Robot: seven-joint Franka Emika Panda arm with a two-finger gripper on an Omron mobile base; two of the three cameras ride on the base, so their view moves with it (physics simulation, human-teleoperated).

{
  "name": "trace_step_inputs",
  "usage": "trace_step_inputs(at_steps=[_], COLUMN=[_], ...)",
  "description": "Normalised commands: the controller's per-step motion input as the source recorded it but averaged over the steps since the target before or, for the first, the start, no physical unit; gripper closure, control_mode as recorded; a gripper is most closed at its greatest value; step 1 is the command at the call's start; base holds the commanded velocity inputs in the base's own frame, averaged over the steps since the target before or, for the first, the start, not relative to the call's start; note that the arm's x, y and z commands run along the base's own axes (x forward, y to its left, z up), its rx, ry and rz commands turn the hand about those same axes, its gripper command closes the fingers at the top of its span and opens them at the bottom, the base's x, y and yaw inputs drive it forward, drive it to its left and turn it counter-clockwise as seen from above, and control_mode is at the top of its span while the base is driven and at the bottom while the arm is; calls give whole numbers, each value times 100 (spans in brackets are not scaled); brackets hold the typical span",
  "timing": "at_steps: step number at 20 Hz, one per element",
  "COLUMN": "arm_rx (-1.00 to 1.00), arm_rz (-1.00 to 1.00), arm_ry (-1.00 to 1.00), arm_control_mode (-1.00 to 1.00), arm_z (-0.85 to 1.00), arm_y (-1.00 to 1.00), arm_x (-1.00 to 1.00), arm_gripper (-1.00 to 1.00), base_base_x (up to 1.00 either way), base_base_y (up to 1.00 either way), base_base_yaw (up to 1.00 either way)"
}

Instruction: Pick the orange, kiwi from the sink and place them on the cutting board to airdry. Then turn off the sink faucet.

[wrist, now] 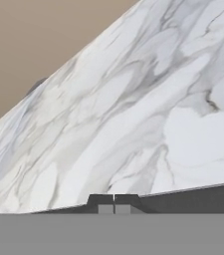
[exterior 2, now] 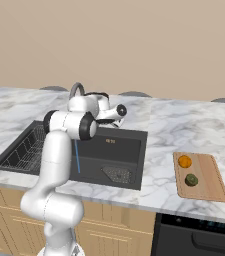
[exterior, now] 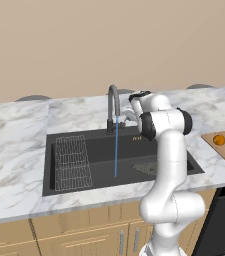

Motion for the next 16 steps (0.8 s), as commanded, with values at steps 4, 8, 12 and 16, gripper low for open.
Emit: trace_step_inputs(at_steps=[4,8,12,16], arm_rx=[1,0,0,0], arm_rz=[0,0,0,0], arm_ry=[0,1,2,1], arm_control_mode=[-100,-100,-100,-100], arm_z=[9,12,11,13], arm_y=[27,33,39,47], arm_x=[12,11,11,8], arm_gripper=[100,100,100,100], base_base_x=[0,0,0,0], base_base_y=[0,0,0,0], base_base_yaw=[0,0,0,0])
